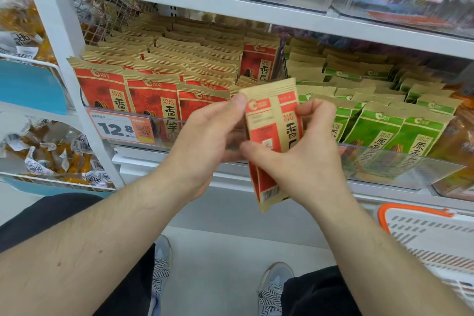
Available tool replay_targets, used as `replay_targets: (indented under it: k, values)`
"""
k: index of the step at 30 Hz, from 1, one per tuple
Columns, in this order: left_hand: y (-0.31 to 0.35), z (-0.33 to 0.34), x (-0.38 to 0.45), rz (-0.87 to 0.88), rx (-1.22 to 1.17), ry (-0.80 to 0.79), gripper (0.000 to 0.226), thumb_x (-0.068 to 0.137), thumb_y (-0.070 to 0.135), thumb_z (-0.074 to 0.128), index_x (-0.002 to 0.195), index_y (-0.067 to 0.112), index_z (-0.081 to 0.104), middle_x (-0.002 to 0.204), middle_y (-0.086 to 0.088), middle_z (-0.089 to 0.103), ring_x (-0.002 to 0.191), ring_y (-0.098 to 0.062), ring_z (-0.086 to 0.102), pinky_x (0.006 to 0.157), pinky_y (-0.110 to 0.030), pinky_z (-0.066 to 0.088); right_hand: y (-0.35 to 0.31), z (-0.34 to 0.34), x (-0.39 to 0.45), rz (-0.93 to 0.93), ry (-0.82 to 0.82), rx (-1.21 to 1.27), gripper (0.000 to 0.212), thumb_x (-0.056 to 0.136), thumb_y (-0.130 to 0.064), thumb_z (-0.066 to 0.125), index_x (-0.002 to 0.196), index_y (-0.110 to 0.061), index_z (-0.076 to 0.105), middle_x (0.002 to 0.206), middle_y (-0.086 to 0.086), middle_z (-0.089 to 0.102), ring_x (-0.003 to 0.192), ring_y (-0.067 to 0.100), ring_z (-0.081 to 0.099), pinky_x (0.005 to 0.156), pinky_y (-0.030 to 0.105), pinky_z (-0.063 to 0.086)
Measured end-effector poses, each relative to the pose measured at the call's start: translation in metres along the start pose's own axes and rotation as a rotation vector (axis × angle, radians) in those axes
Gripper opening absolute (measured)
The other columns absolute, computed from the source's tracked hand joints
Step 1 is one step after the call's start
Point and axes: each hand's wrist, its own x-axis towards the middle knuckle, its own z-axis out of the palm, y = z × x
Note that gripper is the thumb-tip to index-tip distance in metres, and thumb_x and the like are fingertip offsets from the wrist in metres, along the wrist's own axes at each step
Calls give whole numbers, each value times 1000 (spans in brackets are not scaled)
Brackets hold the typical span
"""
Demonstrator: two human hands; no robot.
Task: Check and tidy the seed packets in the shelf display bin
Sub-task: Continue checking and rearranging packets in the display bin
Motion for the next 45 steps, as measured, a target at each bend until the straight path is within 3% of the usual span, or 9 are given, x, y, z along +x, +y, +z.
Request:
replay_targets:
  k: [4, 9, 12, 16, 20, 28, 32, 37, 45]
  values:
    - [-4, -4, 4, 93, 60, 115, 16, 91, 2, 61, 91, 15, 70, 85, -1, 77, 78, -16, 73, 60, -26, 56, -1, 5, -3, -18, -72, -18, 75, 56, -45, 86, 103, -33, 29, 93, -16, 58, 78, -4, 62, 61, 15, 48]
    - [-1, -14, 4, 74, 104, 17, 17, 91, 0, 60, 96, 14, 70, 84, -1, 77, 77, -14, 73, 61, -24, 56, 2, -3, 8, -13, 53, 161, 54, 69, -32, 82, 113, -28, 50, 85, -11, 66, 64, -3, 58, 59, 15, 46]
    - [-2, -14, 2, 99, 154, -38, 14, 88, 6, 63, 98, 13, 71, 88, -4, 77, 82, -19, 74, 67, -28, 58, 1, -8, 9, -115, 129, 127, 17, 75, -22, 81, 80, -28, 65, 61, -21, 60, 50, -3, 48, 49, 9, 35]
    - [2, -11, 1, 97, 145, -46, 22, 80, 32, 58, 85, 16, 73, 78, -2, 76, 72, -14, 72, 61, -24, 55, 2, -11, 9, -93, 147, 249, 23, 85, -17, 74, 64, -21, 64, 58, -5, 62, 54, 7, 56, 51, 29, 49]
    - [3, -10, 0, 61, 124, -65, 27, 79, 36, 55, 80, 18, 74, 76, 0, 75, 68, -10, 70, 59, -19, 52, 1, -14, 10, -24, 85, 355, 27, 93, -11, 62, 67, -16, 67, 46, -12, 57, 41, 1, 50, 45, 17, 39]
    - [2, -10, 2, 7, 41, -6, 27, 87, 33, 54, 89, 14, 73, 81, -3, 75, 71, -14, 70, 60, -24, 55, 5, -19, 12, 47, -127, 372, 24, 92, -17, 62, 72, -5, 65, 45, -11, 55, 40, 1, 48, 44, 17, 38]
    - [4, -12, 4, -41, -12, 13, 25, 93, 30, 54, 99, 12, 71, 88, -9, 75, 74, -19, 70, 63, -33, 59, 10, -23, 15, 43, -210, 289, 24, 88, -21, 68, 71, -4, 69, 61, 1, 70, 51, 13, 62, 53, 32, 51]
    - [3, -14, 1, -127, 86, -179, 21, 83, 16, 63, 103, 13, 69, 91, -6, 76, 79, -16, 73, 61, -28, 57, 10, -23, 19, 106, -65, 422, 31, 95, -16, 59, 68, -2, 66, 45, -2, 59, 35, 7, 46, 39, 16, 36]
    - [7, -18, 6, -98, -80, -100, 31, 87, 16, 60, 116, 7, 65, 101, -13, 74, 81, -21, 72, 64, -35, 61, 14, -26, 18, 142, -352, 332, 38, 85, -28, 65, 85, 10, 67, 61, 11, 67, 40, 13, 44, 39, 21, 35]
